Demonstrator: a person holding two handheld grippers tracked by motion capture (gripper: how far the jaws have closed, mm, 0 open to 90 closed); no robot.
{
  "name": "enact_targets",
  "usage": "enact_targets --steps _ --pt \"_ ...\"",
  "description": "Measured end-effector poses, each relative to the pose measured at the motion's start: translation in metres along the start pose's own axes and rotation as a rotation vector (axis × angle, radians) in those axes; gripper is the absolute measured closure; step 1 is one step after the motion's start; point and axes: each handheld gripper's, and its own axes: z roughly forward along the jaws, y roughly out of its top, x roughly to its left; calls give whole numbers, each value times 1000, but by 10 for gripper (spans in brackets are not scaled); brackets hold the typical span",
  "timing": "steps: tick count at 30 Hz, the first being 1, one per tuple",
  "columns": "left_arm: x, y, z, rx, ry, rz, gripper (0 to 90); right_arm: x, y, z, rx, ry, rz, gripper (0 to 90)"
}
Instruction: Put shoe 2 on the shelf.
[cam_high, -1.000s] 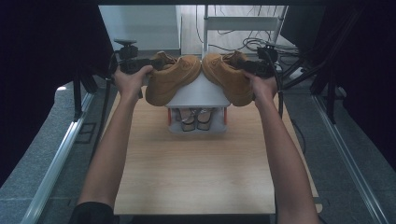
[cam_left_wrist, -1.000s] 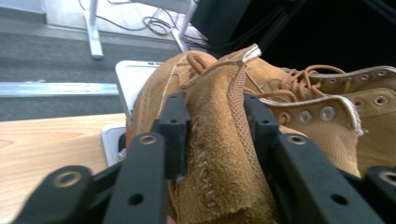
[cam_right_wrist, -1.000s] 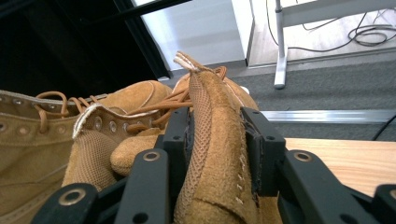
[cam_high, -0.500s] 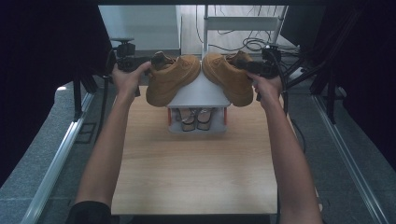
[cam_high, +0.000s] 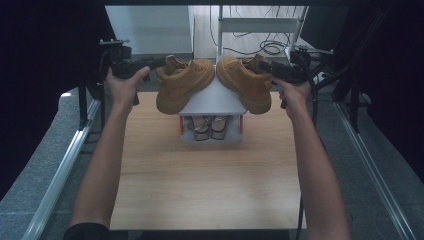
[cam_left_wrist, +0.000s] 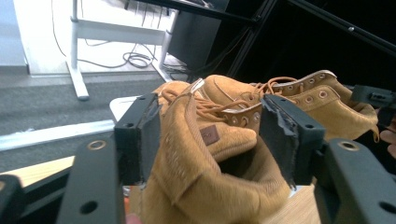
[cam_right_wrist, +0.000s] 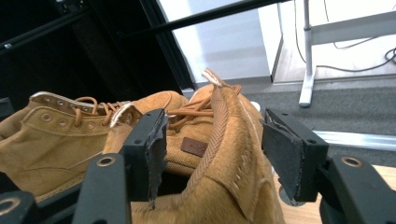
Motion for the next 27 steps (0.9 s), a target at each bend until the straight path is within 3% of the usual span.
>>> enact_targets --steps 8,14,20,27 --pt "2 -12 -29 -12 42 49 495 -17 -7 -33 -55 -40 -18 506" --pt "11 -30 -39 12 77 70 681 -30 -25 -48 -47 -80 -40 599" --pt "25 -51 -38 63 143 78 890 -39 -42 -45 6 -126 -89 720" --pt "34 -70 -23 129 160 71 897 -36 -58 -28 61 -136 -151 889"
